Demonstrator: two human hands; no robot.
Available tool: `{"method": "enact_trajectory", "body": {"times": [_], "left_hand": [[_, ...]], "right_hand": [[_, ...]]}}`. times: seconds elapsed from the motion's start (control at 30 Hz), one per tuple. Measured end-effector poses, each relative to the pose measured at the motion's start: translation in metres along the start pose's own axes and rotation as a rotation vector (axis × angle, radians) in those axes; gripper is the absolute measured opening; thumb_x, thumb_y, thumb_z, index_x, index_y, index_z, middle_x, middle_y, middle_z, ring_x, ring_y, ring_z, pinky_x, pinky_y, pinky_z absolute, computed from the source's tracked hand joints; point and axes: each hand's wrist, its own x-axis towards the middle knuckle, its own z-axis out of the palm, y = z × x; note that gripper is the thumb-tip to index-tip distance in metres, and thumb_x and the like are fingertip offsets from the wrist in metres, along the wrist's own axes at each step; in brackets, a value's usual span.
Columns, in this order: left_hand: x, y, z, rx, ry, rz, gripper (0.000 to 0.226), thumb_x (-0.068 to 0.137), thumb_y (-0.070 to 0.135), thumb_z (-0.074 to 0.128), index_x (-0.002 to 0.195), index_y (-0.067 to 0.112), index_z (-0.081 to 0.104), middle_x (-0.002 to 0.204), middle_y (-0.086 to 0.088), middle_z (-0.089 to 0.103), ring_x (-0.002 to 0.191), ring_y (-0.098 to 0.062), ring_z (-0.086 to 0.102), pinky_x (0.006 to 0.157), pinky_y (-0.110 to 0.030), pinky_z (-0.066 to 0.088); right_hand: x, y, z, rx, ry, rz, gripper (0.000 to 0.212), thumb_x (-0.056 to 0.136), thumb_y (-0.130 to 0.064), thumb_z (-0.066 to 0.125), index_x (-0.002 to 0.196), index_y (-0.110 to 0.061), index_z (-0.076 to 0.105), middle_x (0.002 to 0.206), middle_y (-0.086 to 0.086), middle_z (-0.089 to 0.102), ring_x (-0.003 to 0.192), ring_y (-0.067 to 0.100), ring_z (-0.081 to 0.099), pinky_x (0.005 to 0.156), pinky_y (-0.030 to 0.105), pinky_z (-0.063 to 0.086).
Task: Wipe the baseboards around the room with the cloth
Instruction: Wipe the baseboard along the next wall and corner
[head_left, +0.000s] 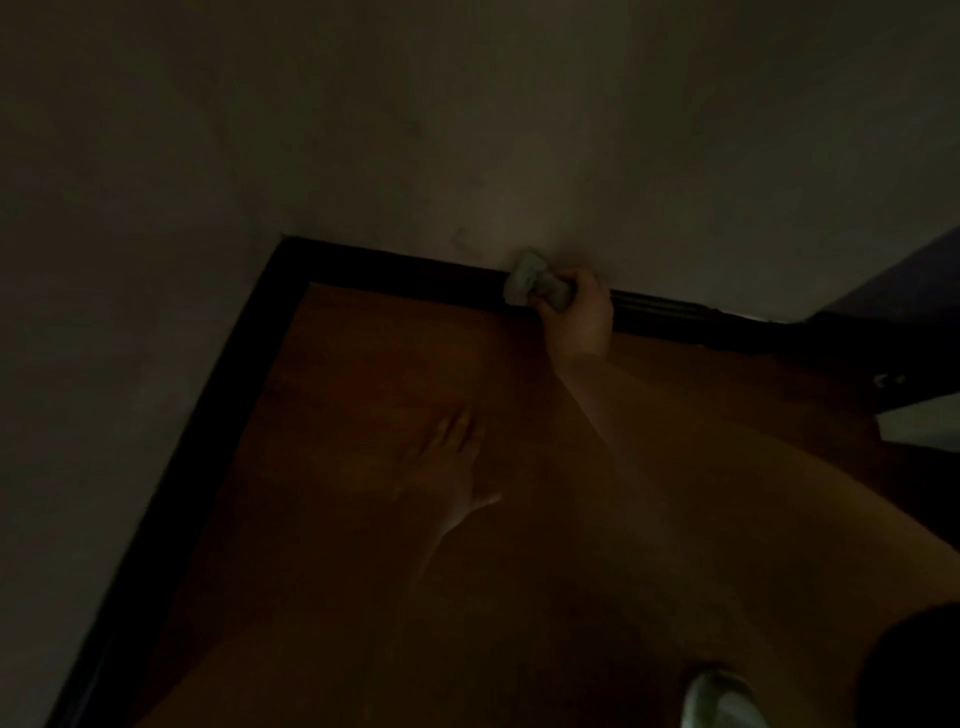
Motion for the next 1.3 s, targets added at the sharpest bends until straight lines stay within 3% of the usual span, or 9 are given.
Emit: {"method": "enact_trajectory", "body": {"times": [0.07, 0.2, 0.27, 0.43, 0.53, 0.7, 0.93, 1.17, 1.3], "left_hand": [[0.005, 0.012, 0.009, 0.026, -0.020, 0.025, 0.105, 0.084, 0.073, 0.052, 0.156, 0.027, -0.010, 0.164, 0.002, -0.020, 0.151, -0.023, -0.015, 0.122, -0.054, 0.004], [0.010, 0.036, 0.015, 0.029, 0.060, 0.116, 0.114, 0.079, 0.079, 0.051, 0.153, 0.031, -0.021, 0.159, 0.003, -0.031, 0.147, -0.020, -0.024, 0.120, -0.056, 0.004], [0.013, 0.050, 0.015, 0.023, 0.076, 0.138, 0.116, 0.078, 0.081, 0.048, 0.153, 0.029, -0.023, 0.157, 0.001, -0.037, 0.144, -0.020, -0.029, 0.119, -0.057, 0.004], [0.021, 0.072, 0.013, 0.085, -0.025, 0.057, 0.117, 0.078, 0.082, 0.048, 0.156, 0.020, -0.014, 0.162, -0.007, -0.025, 0.149, -0.029, -0.021, 0.116, -0.065, -0.004], [0.020, 0.075, 0.004, 0.063, -0.054, 0.045, 0.120, 0.077, 0.079, 0.055, 0.156, 0.021, -0.015, 0.162, -0.007, -0.025, 0.149, -0.031, -0.020, 0.116, -0.067, -0.001], [0.021, 0.080, 0.003, 0.065, -0.077, 0.015, 0.120, 0.077, 0.077, 0.057, 0.155, 0.022, -0.017, 0.163, -0.007, -0.023, 0.150, -0.031, -0.018, 0.116, -0.067, 0.002], [0.020, 0.076, 0.011, 0.062, -0.028, 0.018, 0.119, 0.078, 0.076, 0.058, 0.156, 0.024, -0.016, 0.162, -0.005, -0.025, 0.149, -0.029, -0.020, 0.117, -0.066, 0.000], [0.024, 0.077, 0.015, 0.085, -0.039, -0.024, 0.124, 0.074, 0.078, 0.059, 0.154, 0.025, -0.020, 0.160, -0.005, -0.029, 0.149, -0.029, -0.021, 0.116, -0.064, -0.001], [0.023, 0.081, 0.011, 0.096, -0.065, -0.035, 0.124, 0.075, 0.075, 0.061, 0.154, 0.023, -0.020, 0.160, -0.006, -0.029, 0.149, -0.030, -0.022, 0.117, -0.065, 0.001]], "right_hand": [[0.003, 0.011, -0.019, -0.032, 0.012, 0.019, 0.030, 0.082, -0.015, 0.076, 0.108, -0.014, 0.062, 0.115, 0.007, 0.056, 0.094, 0.009, 0.049, 0.078, 0.018, 0.037], [0.010, 0.036, -0.063, -0.073, 0.064, 0.090, 0.032, 0.083, -0.015, 0.075, 0.112, -0.012, 0.062, 0.120, 0.008, 0.055, 0.096, 0.011, 0.051, 0.078, 0.013, 0.034], [0.012, 0.045, -0.083, -0.071, 0.103, 0.154, 0.036, 0.083, -0.016, 0.074, 0.116, -0.012, 0.060, 0.122, 0.008, 0.054, 0.102, 0.019, 0.055, 0.081, 0.021, 0.038], [0.006, 0.063, -0.115, -0.078, 0.186, 0.186, 0.039, 0.080, -0.020, 0.074, 0.116, -0.012, 0.060, 0.120, 0.011, 0.058, 0.106, 0.027, 0.059, 0.088, 0.031, 0.046], [-0.005, 0.056, -0.113, -0.006, 0.107, 0.176, 0.046, 0.080, -0.022, 0.076, 0.122, -0.015, 0.060, 0.122, 0.010, 0.058, 0.108, 0.024, 0.059, 0.093, 0.033, 0.048], [-0.012, 0.037, -0.079, -0.079, -0.045, -0.007, 0.045, 0.081, -0.011, 0.076, 0.124, -0.008, 0.063, 0.122, 0.015, 0.055, 0.107, 0.026, 0.057, 0.085, 0.014, 0.034], [0.000, 0.028, -0.040, -0.067, -0.177, -0.123, 0.043, 0.087, -0.016, 0.073, 0.128, -0.010, 0.061, 0.129, 0.014, 0.053, 0.115, 0.026, 0.054, 0.094, 0.024, 0.041], [0.033, 0.040, -0.080, -0.135, -0.270, -0.214, 0.031, 0.085, -0.015, 0.076, 0.114, -0.010, 0.066, 0.114, 0.009, 0.055, 0.101, 0.019, 0.057, 0.085, 0.019, 0.041], [0.036, 0.047, -0.109, -0.142, -0.212, -0.185, 0.026, 0.084, -0.012, 0.075, 0.107, -0.007, 0.064, 0.111, 0.010, 0.053, 0.096, 0.016, 0.054, 0.078, 0.019, 0.039]]}}
